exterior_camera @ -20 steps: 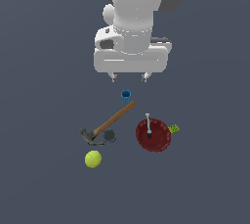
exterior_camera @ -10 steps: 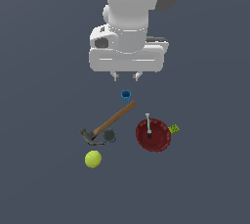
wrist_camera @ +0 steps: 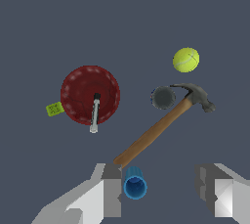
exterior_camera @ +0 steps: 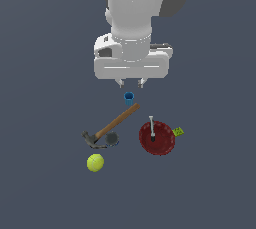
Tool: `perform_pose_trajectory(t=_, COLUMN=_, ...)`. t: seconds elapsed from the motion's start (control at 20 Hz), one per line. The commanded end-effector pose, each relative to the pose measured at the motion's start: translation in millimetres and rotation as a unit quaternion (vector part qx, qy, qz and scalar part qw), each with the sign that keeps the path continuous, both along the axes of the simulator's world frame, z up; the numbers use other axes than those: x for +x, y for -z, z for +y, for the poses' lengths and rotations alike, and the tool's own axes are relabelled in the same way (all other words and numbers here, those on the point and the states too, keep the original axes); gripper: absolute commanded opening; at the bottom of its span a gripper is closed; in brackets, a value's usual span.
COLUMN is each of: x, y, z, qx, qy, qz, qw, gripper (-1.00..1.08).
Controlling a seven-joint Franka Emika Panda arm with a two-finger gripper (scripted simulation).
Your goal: Pick up a designated object from a clutter of objects.
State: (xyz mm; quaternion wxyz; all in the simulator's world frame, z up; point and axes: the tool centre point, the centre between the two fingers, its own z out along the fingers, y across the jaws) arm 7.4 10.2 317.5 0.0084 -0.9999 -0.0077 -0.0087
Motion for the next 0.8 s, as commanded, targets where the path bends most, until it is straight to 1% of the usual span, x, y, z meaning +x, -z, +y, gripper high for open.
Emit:
perform_pose_trajectory(t=0.0, x=3, y=9, z=4, qx=0.013, qy=-0.001, qz=0.001, qw=0.9999, gripper=0.28)
perform_pose_trajectory(t=0.2, x=10, y=28, z=13, qx=0.04, qy=-0.001, qz=0.001, qw=0.9992, gripper=0.28)
perform_pose_trajectory(t=0.4, x=18, y=54, z=23, qx=0.076, qy=0.002, qz=0.0, qw=0.9971, gripper=0.28)
perform_pose_trajectory(t=0.75, x=32, y=106, z=37, qx=0.14, qy=0.02, qz=-0.005, qw=0.9899, gripper=0.28)
